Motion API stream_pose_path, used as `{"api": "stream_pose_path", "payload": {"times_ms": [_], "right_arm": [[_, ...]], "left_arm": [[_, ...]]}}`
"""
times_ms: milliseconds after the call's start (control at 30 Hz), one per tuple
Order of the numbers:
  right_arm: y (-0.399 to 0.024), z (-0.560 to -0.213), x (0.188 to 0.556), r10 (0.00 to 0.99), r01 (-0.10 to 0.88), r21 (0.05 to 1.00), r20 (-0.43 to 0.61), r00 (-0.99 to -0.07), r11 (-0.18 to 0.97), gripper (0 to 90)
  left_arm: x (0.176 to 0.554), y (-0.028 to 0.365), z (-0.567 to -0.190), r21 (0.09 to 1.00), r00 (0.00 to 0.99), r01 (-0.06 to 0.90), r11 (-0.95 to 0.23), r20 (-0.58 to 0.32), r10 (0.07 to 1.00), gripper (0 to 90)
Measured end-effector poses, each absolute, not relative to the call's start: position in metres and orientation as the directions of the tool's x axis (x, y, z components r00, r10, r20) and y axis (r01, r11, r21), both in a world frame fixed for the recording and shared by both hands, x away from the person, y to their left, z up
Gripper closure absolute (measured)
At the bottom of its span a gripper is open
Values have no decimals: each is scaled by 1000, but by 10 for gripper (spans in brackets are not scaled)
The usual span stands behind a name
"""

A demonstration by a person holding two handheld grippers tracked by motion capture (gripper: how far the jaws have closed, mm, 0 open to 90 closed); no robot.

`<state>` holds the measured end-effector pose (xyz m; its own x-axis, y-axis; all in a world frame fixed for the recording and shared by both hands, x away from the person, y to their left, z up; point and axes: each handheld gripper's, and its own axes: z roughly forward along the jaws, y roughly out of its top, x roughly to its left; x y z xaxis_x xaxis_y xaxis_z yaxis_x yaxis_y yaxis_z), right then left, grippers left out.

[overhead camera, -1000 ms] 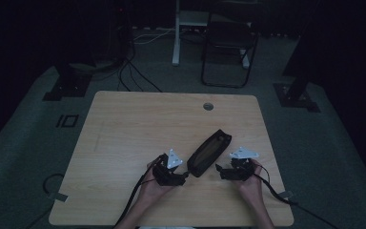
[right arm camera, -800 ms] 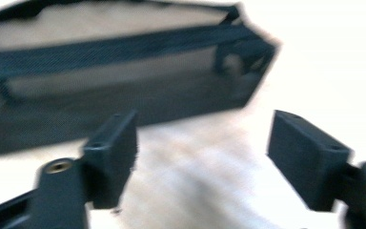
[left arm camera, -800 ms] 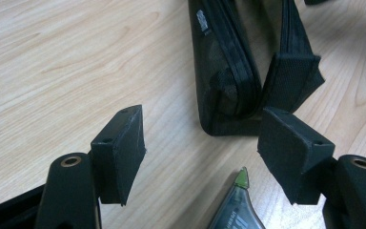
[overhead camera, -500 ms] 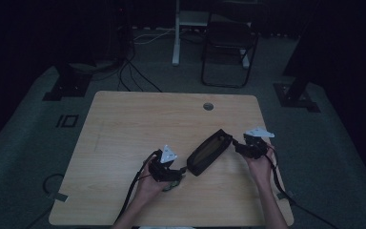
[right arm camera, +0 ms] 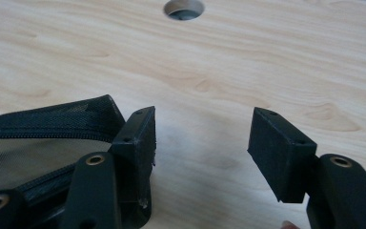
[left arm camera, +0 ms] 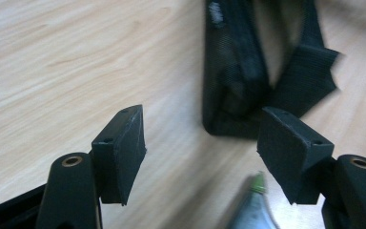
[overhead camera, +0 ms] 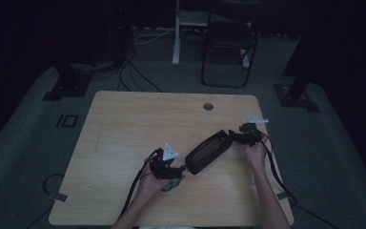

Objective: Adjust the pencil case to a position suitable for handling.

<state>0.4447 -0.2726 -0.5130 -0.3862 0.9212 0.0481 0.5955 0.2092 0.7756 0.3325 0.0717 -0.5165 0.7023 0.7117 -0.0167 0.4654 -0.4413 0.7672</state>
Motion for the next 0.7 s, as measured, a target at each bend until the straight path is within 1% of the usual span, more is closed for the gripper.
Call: {"api": "stream_pose_path", "payload": {"times_ms": [67,233,300,400,567,700], "right_arm": [[-271,-515,441,914,593,780,67,-400,202,421],[-267,-521,434,922,599,773,47,-384,210,409],[-268,-522,431,933,605,768,28,-358,210,399],[-271,-523,427,934,603,769,24,-357,211,397],[-273,-524,424,930,609,766,40,-366,207,399],[-270,-525,420,927,606,768,47,-373,205,409]], "left_arm": [[334,74,-516,772,696,465,-433,-17,718,337],[336,80,-514,775,676,474,-418,-16,737,338],[330,86,-512,781,691,468,-414,-31,722,336],[323,90,-512,781,708,459,-424,-33,706,330],[325,82,-519,746,714,461,-480,9,700,332],[331,79,-522,747,698,467,-473,16,716,336]]}}
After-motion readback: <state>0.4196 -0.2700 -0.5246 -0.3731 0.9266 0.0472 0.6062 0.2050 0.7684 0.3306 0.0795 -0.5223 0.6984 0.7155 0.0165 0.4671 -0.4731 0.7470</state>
